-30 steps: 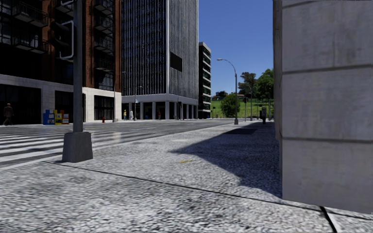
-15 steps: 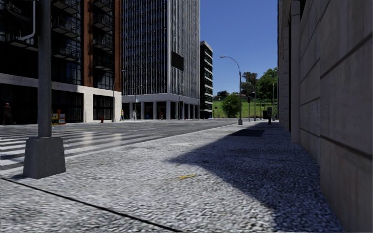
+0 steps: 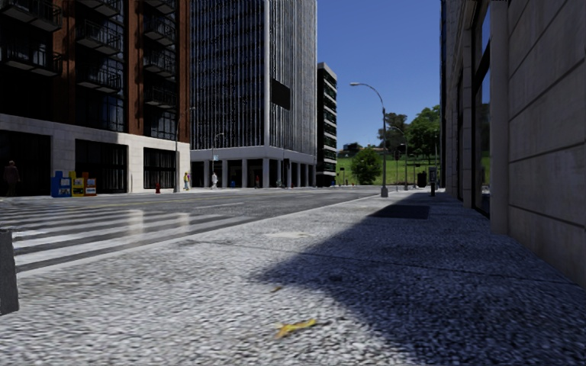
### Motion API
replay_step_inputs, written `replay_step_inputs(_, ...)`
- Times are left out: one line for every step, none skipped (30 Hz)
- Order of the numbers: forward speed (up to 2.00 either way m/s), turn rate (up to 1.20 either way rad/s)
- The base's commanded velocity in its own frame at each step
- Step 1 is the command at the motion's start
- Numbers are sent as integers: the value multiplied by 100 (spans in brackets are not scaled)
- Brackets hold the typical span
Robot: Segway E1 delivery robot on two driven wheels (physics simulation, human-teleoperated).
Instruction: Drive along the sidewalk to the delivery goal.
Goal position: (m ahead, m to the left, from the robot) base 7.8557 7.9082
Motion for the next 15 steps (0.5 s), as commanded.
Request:
replay_step_inputs(171, 18)
replay_step_inputs(171, 18)
replay_step_inputs(171, 18)
replay_step_inputs(171, 18)
replay_step_inputs(171, 18)
replay_step_inputs(171, 18)
replay_step_inputs(171, 18)
replay_step_inputs(171, 18)
replay_step_inputs(171, 18)
replay_step_inputs(171, 18)
replay_step_inputs(171, 21)
replay_step_inputs(171, 21)
replay_step_inputs(171, 22)
replay_step_inputs(171, 22)
replay_step_inputs(171, 22)
